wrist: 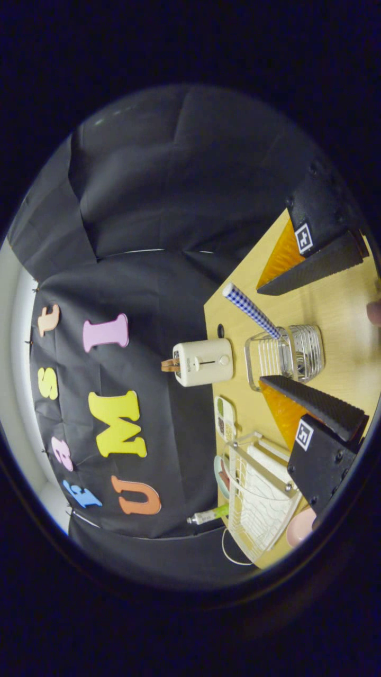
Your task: Take the plate from the dish rack, then take the spoon from the basket and place it into the plate.
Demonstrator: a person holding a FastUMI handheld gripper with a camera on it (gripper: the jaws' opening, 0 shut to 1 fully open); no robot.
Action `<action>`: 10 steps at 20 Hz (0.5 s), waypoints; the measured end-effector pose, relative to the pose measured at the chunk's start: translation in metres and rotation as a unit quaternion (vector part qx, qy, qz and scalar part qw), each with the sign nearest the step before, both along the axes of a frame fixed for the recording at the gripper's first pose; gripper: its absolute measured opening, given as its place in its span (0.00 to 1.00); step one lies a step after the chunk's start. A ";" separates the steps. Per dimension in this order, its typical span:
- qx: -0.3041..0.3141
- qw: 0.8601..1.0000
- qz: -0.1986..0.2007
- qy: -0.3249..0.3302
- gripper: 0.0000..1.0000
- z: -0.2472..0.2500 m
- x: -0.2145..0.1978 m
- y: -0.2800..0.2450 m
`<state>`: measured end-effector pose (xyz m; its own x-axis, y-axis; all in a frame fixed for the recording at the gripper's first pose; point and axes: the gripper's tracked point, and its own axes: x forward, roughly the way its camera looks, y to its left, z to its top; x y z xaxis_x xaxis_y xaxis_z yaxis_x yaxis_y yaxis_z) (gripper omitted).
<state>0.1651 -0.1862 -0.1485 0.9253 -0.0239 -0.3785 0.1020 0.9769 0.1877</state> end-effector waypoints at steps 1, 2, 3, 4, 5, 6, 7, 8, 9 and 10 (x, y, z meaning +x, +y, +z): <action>0.007 1.000 0.000 0.002 0.96 -0.001 0.007 -0.003; 0.013 1.000 0.001 0.004 0.93 -0.003 0.014 -0.006; 0.020 1.000 0.002 0.009 0.86 -0.004 0.019 -0.009; 0.030 0.999 0.005 0.008 0.83 -0.004 0.023 -0.008; 0.041 0.999 0.012 0.008 0.75 -0.001 0.026 -0.006; 0.046 0.999 0.014 0.009 0.66 -0.001 0.027 -0.005; 0.048 0.999 0.017 0.009 0.58 0.001 0.028 -0.005; 0.049 0.999 0.019 0.009 0.51 0.001 0.029 -0.002; 0.048 0.999 0.020 0.008 0.44 0.004 0.027 -0.002; 0.046 0.999 0.021 0.008 0.37 0.007 0.027 0.000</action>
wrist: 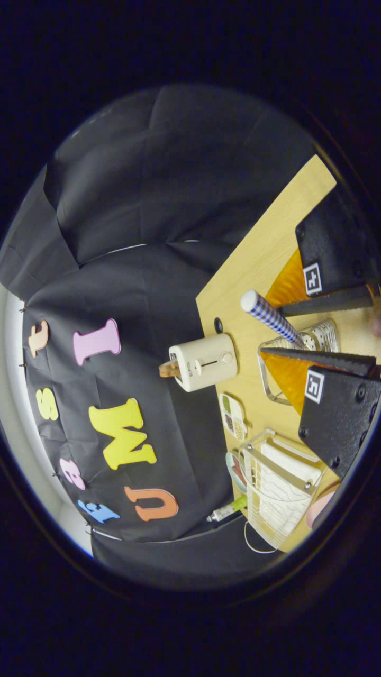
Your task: Take the plate from the dish rack, then take the spoon from the basket and place it into the plate.
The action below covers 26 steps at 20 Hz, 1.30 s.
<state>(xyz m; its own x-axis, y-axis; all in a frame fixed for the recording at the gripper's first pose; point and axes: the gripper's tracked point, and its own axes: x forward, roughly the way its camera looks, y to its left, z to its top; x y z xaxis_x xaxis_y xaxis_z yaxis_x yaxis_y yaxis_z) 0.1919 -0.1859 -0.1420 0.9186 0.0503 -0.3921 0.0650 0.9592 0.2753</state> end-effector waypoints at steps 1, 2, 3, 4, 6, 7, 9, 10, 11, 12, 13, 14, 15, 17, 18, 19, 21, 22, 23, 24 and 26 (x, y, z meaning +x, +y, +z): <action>0.001 1.000 0.008 -0.002 0.30 0.003 -0.001 0.006; 0.001 1.000 0.014 -0.003 0.29 0.005 0.000 0.011; 0.001 1.000 0.019 -0.003 0.24 0.009 -0.001 0.015; 0.002 1.000 0.024 -0.003 0.23 0.011 -0.001 0.020; 0.005 1.000 0.029 -0.001 0.19 0.015 -0.002 0.028; 0.001 1.000 0.027 0.000 0.16 0.016 -0.001 0.031; -0.004 1.000 0.016 -0.001 0.11 0.020 0.001 0.031; -0.005 1.000 0.008 -0.004 0.10 0.024 0.002 0.029; -0.006 1.000 0.000 -0.009 0.09 0.029 0.003 0.029; -0.010 1.000 -0.012 -0.014 0.08 0.035 0.003 0.025; -0.017 0.999 -0.026 -0.020 0.08 0.041 0.005 0.019; -0.026 0.999 -0.039 -0.027 0.08 0.050 0.005 0.014; -0.031 0.998 -0.049 -0.035 0.08 0.060 0.003 0.012; -0.038 0.996 -0.068 -0.053 0.08 0.082 -0.004 0.009; -0.044 0.994 -0.075 -0.063 0.08 0.094 -0.008 0.009; -0.050 0.993 -0.080 -0.071 0.08 0.104 -0.014 0.012; -0.050 0.992 -0.086 -0.083 0.08 0.125 -0.029 0.023; -0.043 0.991 -0.086 -0.089 0.08 0.133 -0.038 0.033; -0.036 0.991 -0.086 -0.093 0.08 0.140 -0.047 0.046; -0.031 0.991 -0.083 -0.097 0.08 0.146 -0.057 0.059; -0.033 0.992 -0.065 -0.105 0.08 0.155 -0.077 0.090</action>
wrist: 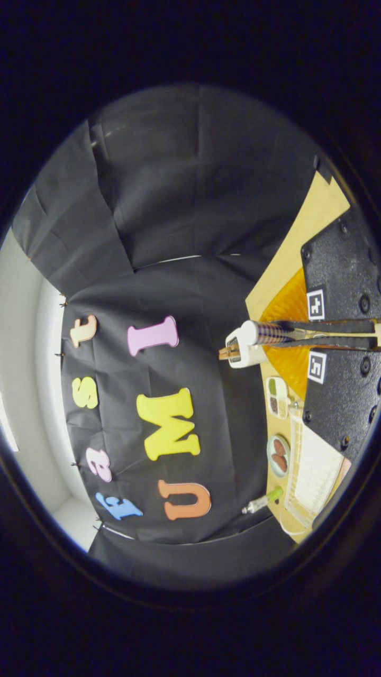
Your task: Take the plate from the dish rack, then take the spoon from the basket and place it into the plate.
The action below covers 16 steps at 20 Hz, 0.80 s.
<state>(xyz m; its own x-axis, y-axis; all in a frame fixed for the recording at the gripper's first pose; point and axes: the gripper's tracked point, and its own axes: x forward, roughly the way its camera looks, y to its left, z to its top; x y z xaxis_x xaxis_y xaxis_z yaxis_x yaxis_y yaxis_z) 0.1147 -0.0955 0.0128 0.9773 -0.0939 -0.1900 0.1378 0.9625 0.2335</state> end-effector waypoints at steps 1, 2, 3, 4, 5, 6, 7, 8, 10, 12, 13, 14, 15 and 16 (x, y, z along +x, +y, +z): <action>-0.005 1.000 0.010 -0.002 0.08 0.002 -0.009 0.015; -0.006 1.000 0.018 -0.003 0.08 0.005 -0.018 0.029; -0.005 1.000 0.027 -0.004 0.08 0.007 -0.025 0.044; -0.004 0.999 0.038 -0.003 0.08 0.007 -0.033 0.058; -0.003 0.999 0.048 -0.002 0.08 0.006 -0.040 0.073; -0.005 0.998 0.060 0.001 0.08 0.003 -0.047 0.087; -0.007 0.997 0.073 0.002 0.08 0.001 -0.054 0.102; -0.009 0.997 0.082 0.004 0.08 -0.005 -0.064 0.119; -0.008 0.995 0.103 0.010 0.08 -0.014 -0.076 0.147; -0.005 0.992 0.124 0.018 0.08 -0.026 -0.084 0.173; -0.005 0.991 0.131 0.025 0.08 -0.033 -0.088 0.183; 0.000 0.990 0.135 0.028 0.08 -0.039 -0.089 0.191; 0.003 0.990 0.138 0.033 0.08 -0.046 -0.091 0.199; 0.003 0.989 0.142 0.039 0.08 -0.053 -0.093 0.207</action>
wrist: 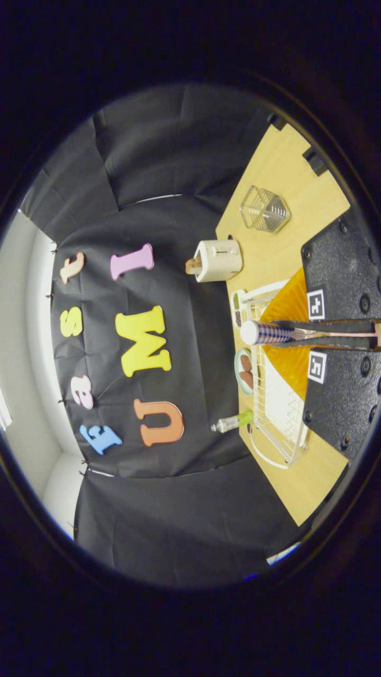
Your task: Take the plate from the dish rack, then take the spoon from the basket and place it into the plate.
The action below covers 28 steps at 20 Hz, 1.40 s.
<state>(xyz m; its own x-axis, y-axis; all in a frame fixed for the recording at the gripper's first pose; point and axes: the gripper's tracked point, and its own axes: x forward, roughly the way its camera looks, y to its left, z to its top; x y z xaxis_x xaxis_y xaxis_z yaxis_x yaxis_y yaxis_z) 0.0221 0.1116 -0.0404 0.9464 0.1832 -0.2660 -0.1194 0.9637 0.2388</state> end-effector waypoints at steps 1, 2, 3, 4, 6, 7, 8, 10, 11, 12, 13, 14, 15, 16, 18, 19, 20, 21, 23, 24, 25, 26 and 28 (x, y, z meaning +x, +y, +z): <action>-0.001 1.000 0.006 0.008 0.08 -0.008 -0.002 0.009; -0.002 1.000 0.012 0.015 0.08 -0.015 -0.004 0.017; -0.003 1.000 0.016 0.021 0.08 -0.020 -0.006 0.023; -0.001 1.000 0.018 0.024 0.08 -0.025 -0.008 0.029; 0.001 0.999 0.025 0.029 0.08 -0.033 -0.011 0.043; 0.003 0.999 0.029 0.033 0.08 -0.038 -0.012 0.049; 0.007 0.999 0.032 0.038 0.08 -0.043 -0.013 0.054; 0.016 0.998 0.035 0.052 0.09 -0.055 -0.014 0.062; 0.018 0.997 0.037 0.060 0.09 -0.060 -0.014 0.065; 0.018 0.997 0.040 0.066 0.10 -0.063 -0.017 0.066; 0.019 0.996 0.043 0.072 0.11 -0.067 -0.005 0.062; 0.021 0.996 0.046 0.076 0.12 -0.069 -0.007 0.062; 0.024 0.996 0.048 0.077 0.15 -0.067 -0.008 0.061; 0.023 0.996 0.046 0.074 0.16 -0.066 -0.007 0.058; 0.017 0.997 0.035 0.066 0.17 -0.060 -0.006 0.048; 0.014 0.998 0.032 0.060 0.25 -0.058 -0.004 0.045; 0.015 0.998 0.031 0.053 0.32 -0.054 -0.005 0.043; 0.015 0.998 0.031 0.047 0.48 -0.053 -0.003 0.040; 0.011 0.999 0.019 0.041 0.61 -0.050 0.002 0.028; 0.008 0.999 0.013 0.039 0.67 -0.048 0.004 0.021; 0.009 0.999 0.006 0.034 0.73 -0.044 0.007 0.018; 0.010 1.000 0.000 0.028 0.80 -0.037 0.008 0.013; 0.009 1.000 -0.004 0.012 0.85 -0.026 0.011 0.009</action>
